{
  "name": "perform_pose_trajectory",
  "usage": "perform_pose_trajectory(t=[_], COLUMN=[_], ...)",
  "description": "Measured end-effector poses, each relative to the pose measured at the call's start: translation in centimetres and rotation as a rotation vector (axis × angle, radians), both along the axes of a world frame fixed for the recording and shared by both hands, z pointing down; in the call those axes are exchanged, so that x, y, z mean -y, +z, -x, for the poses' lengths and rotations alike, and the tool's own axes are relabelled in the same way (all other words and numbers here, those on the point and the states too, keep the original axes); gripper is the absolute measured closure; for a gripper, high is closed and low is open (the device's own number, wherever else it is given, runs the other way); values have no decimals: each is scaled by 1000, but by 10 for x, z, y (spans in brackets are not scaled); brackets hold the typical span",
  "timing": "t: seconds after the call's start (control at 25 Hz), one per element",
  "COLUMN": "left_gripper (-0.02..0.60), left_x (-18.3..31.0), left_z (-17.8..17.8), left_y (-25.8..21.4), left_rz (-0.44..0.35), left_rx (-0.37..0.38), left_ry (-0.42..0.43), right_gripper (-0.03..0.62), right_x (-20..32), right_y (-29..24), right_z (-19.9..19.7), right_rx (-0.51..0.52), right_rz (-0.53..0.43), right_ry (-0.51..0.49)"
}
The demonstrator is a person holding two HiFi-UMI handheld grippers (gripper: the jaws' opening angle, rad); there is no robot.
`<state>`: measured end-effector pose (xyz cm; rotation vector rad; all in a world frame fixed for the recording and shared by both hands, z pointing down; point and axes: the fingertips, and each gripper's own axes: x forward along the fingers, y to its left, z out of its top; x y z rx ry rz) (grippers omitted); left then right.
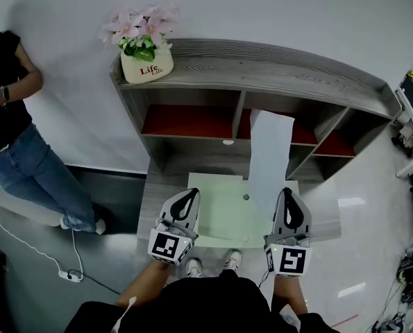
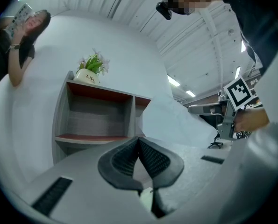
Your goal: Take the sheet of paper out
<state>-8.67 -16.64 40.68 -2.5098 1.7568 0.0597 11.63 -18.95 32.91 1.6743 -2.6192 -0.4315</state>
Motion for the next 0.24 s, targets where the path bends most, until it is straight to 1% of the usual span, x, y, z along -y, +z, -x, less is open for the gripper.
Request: perform_pose_trajectory(t=[0.24], left_gripper=[575], left_x=[0], left_z=[3], left_y=[-3], left_rz=[-6], left_rx=[-2], left_ry=[-7], right_gripper=[571], right_x=[4], right_y=[2], right_z=[1], right_rx=[3], right_rz=[6], right_ry=[-6])
